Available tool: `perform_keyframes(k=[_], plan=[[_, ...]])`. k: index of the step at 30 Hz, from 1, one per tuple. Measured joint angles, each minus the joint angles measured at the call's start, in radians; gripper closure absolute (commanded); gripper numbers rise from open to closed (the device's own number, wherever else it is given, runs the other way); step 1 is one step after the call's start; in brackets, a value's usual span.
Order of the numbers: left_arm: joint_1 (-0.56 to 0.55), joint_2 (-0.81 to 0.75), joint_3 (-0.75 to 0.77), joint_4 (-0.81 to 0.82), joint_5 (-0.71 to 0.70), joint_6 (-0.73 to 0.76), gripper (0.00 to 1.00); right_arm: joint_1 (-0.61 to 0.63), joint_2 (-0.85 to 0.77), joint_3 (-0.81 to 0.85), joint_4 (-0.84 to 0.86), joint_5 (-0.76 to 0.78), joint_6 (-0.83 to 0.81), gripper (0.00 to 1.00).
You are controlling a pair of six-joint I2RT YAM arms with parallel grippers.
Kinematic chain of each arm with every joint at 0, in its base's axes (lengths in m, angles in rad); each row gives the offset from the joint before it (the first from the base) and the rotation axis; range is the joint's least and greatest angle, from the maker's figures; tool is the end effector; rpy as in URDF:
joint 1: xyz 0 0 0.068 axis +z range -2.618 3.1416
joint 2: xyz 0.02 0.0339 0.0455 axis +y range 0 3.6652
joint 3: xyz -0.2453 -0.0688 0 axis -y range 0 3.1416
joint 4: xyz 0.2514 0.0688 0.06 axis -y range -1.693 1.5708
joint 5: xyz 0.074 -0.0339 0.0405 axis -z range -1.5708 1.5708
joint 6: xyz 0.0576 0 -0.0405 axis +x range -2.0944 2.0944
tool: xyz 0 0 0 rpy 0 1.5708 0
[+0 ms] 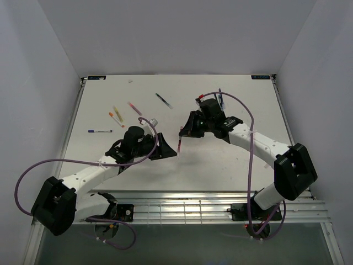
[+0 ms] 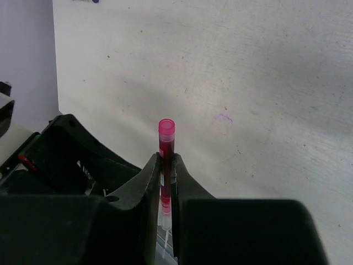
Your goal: Open the pen caps
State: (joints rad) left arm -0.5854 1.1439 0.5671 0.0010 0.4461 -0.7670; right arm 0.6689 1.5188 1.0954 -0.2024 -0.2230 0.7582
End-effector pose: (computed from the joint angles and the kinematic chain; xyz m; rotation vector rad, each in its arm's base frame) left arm 0.2093 -0.1685 0.1814 0.0750 2.3604 -1.2113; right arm 0.2797 0.2373 0.2336 -0.0298 2.3798 0.9960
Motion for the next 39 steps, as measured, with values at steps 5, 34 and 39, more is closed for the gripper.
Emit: perform_keyframes(k=[5,34,39], plan=[[-0.026,0.045,0.0,0.034,-0.016,-0.001,0.37,0.0,-0.006,0.0,0.02,-0.021,0.009,0.92],[-0.058,0.095,0.006,0.066,-0.029,-0.011,1.0,0.048,-0.001,-0.047,0.095,-0.069,0.014,0.55],[-0.057,0.095,0.016,0.026,-0.05,-0.007,1.0,0.079,0.011,-0.068,0.112,-0.072,0.013,0.6]])
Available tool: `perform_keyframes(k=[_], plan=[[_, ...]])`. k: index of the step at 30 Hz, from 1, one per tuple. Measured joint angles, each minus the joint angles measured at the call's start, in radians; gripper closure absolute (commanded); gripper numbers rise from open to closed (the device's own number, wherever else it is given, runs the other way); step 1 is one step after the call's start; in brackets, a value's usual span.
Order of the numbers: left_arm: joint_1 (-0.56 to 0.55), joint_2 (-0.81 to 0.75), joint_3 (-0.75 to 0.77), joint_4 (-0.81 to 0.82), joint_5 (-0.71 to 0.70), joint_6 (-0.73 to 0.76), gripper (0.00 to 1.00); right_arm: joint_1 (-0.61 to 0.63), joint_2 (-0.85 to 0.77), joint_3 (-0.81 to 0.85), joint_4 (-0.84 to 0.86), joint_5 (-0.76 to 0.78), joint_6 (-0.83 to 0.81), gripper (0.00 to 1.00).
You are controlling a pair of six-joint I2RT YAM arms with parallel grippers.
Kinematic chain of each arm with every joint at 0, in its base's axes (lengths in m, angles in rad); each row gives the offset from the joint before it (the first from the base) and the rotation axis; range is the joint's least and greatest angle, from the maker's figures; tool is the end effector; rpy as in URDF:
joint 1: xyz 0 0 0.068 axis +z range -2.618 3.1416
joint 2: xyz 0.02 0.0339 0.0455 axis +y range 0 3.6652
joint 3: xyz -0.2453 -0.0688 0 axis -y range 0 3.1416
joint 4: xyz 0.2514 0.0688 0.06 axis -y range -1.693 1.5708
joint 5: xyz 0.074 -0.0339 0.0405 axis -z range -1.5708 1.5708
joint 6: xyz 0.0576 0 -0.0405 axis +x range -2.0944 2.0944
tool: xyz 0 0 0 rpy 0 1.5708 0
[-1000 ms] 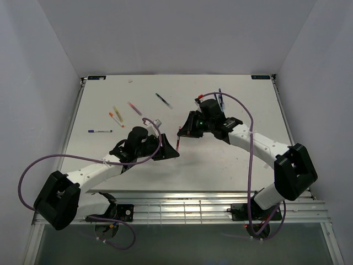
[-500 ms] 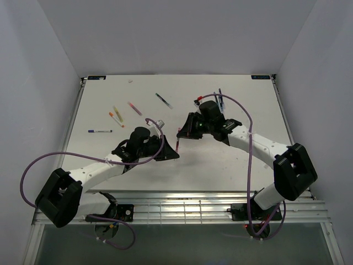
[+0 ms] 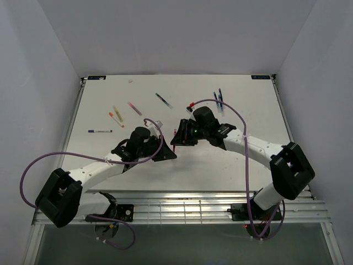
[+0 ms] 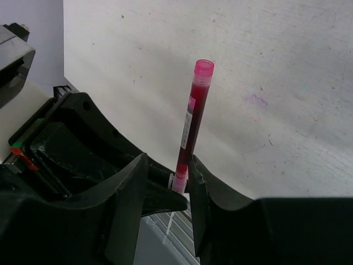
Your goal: Open the pen caps
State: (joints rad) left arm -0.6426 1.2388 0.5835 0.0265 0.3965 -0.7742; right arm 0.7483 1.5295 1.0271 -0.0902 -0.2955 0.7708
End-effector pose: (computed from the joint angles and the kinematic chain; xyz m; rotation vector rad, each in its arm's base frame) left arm 0.2098 -0.1849 0.1650 0.0876 2.4226 -1.1669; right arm 0.2569 0.2614 0.2180 -0.1618 2.3823 1.1293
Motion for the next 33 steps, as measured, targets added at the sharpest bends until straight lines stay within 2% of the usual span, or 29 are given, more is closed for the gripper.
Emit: perform_keyframes(k=[2,10,12,17,19,27,33], plan=[[0.0,0.0,0.002,-0.011,-0.005,0.001,1.0,0.003,0.005,-0.011,0.005,-0.001,0.001,0.63],[0.0,-0.022,0.002,-0.014,-0.013,0.007,1.0,0.012,0.029,-0.025,0.013,0.0,0.004,0.65],[0.0,-0.025,0.002,-0.015,-0.013,0.007,1.0,0.014,0.031,-0.029,0.013,-0.001,0.005,0.67],[0.0,-0.025,0.002,-0.016,-0.014,0.006,1.0,0.026,0.042,-0.029,0.039,-0.01,0.01,0.83],[0.0,-0.025,0.002,-0.025,-0.017,0.006,1.0,0.031,0.051,-0.029,0.051,-0.013,0.015,0.92],[0.005,-0.026,-0.004,-0.048,-0.034,0.011,1.0,0.045,0.055,-0.083,0.151,0.026,0.077,0.92],[0.014,-0.043,-0.044,0.012,-0.05,0.003,1.0,0.062,0.07,-0.045,0.124,0.112,0.077,0.92]])
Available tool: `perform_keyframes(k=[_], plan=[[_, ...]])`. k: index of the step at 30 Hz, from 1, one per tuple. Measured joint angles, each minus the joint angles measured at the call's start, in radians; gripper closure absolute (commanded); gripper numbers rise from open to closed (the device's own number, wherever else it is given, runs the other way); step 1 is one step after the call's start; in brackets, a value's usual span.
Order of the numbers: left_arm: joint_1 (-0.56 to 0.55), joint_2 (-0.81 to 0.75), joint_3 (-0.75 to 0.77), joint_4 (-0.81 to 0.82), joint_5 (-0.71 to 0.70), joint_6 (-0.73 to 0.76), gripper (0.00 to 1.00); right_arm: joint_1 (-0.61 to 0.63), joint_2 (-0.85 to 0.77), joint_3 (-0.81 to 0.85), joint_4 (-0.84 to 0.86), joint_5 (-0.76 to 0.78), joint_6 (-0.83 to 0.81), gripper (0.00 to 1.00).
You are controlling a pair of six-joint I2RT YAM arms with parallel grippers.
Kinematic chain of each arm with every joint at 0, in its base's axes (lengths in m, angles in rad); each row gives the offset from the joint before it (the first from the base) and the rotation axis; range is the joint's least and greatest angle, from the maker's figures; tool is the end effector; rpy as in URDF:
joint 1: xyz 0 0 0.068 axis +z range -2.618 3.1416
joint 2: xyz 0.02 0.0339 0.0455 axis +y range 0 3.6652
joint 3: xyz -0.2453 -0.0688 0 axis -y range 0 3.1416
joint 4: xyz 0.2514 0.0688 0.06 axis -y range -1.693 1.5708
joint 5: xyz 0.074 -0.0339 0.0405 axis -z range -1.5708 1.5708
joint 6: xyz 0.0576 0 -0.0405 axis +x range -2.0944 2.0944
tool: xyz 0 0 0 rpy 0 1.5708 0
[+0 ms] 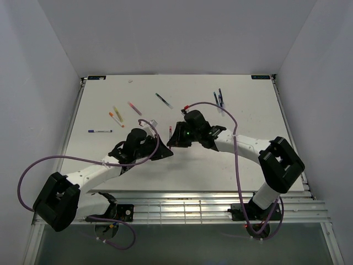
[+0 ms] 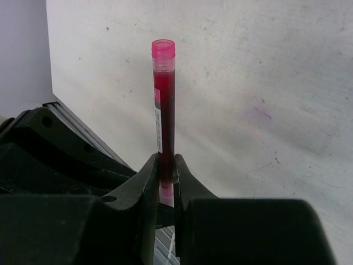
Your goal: Open the pen caps
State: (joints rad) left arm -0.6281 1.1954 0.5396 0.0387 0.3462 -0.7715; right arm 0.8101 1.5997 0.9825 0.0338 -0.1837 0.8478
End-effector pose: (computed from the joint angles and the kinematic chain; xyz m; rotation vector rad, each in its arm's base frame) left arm 0.2073 -0.1747 0.1618 0.0440 2.3955 -1.1131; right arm 0.2515 0.2795 0.1902 -0.0730 2.3779 1.0905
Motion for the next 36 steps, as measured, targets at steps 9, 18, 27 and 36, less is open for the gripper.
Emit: perform_keyframes(k=[9,18,27,36], plan=[[-0.017,-0.063,-0.045,-0.03,0.042,-0.029,1.0,-0.148,0.3,0.598,-0.137,0.132,-0.06,0.92],[-0.016,-0.06,0.097,-0.22,-0.111,0.032,1.0,-0.134,0.22,0.427,-0.24,0.173,-0.157,0.92],[0.019,0.153,0.375,-0.306,-0.267,0.139,1.0,-0.163,0.13,0.344,-0.408,0.238,-0.318,0.92],[0.114,0.455,0.587,-0.347,-0.374,0.238,1.0,-0.259,0.232,0.357,-0.438,0.214,-0.421,0.92]])
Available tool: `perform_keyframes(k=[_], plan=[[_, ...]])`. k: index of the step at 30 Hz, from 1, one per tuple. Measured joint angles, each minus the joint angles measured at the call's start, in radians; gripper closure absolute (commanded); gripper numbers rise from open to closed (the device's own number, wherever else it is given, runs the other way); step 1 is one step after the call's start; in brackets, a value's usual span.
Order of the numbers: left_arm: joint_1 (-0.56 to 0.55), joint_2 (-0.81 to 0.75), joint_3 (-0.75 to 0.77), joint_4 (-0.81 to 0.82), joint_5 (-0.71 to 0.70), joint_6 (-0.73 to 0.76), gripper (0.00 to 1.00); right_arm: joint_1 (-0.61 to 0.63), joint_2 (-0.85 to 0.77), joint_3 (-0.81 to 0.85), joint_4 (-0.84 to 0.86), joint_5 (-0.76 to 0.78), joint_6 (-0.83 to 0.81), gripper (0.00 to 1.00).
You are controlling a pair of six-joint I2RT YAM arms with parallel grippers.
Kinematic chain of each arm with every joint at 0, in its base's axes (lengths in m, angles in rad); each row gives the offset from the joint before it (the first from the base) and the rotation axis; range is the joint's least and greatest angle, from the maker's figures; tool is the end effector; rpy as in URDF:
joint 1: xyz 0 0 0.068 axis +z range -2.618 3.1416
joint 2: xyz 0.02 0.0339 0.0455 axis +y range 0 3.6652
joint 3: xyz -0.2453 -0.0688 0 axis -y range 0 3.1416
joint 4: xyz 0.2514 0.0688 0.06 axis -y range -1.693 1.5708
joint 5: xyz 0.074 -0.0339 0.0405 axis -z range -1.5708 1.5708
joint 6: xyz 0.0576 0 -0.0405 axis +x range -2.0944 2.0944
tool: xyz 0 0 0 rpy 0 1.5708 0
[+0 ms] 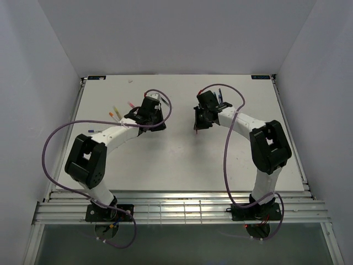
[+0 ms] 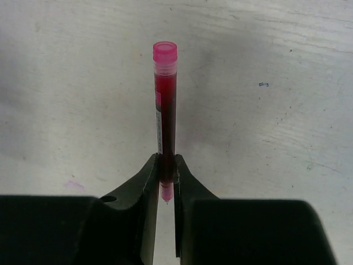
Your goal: Open the pen caps
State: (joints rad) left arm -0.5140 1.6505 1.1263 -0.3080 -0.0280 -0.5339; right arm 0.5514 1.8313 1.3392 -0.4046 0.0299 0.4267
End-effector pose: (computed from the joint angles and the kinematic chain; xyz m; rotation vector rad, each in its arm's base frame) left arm 0.3280 -0.1834 0.1868 -0.0377 2.4518 -0.4451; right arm 0.3546 0.2161 0.1818 -0.1431 2.5026 0.3796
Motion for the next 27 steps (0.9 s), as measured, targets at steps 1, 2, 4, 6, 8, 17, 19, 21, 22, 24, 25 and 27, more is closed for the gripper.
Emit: perform_keyframes(k=[1,2,4,6,8,17,19,21,22,24,25,27], plan=[[0.01,0.026,0.013,-0.005,-0.001,0.003,1.0,-0.008,0.026,0.007,-0.003,-0.008,-0.01,0.92],[0.021,0.052,0.023,-0.006,0.001,0.007,1.0,-0.016,0.05,0.015,-0.006,-0.021,-0.017,0.92],[0.042,0.099,0.044,-0.006,0.003,0.015,1.0,-0.027,0.092,0.032,-0.014,-0.043,-0.029,0.92],[0.058,0.143,0.068,-0.006,0.005,0.023,1.0,-0.034,0.125,0.051,-0.016,-0.063,-0.043,0.92],[0.069,0.178,0.094,-0.007,0.006,0.032,1.0,-0.041,0.15,0.072,-0.017,-0.082,-0.05,0.92],[0.083,0.31,0.225,-0.001,0.061,0.056,1.0,-0.073,0.212,0.155,-0.016,-0.132,-0.074,0.92],[0.087,0.326,0.229,-0.002,0.071,0.057,1.0,-0.083,0.225,0.171,-0.015,-0.143,-0.076,0.92],[0.093,0.339,0.231,-0.005,0.08,0.059,1.0,-0.091,0.241,0.185,-0.015,-0.149,-0.077,0.92],[0.096,0.346,0.234,-0.006,0.085,0.06,1.0,-0.094,0.253,0.192,-0.014,-0.151,-0.079,0.92],[0.103,0.362,0.24,-0.006,0.092,0.063,1.0,-0.099,0.269,0.197,-0.014,-0.158,-0.081,0.91],[0.106,0.369,0.242,-0.006,0.096,0.063,1.0,-0.102,0.279,0.198,-0.014,-0.162,-0.082,0.9],[0.111,0.378,0.242,-0.008,0.101,0.063,0.99,-0.105,0.291,0.206,-0.011,-0.178,-0.084,0.88]])
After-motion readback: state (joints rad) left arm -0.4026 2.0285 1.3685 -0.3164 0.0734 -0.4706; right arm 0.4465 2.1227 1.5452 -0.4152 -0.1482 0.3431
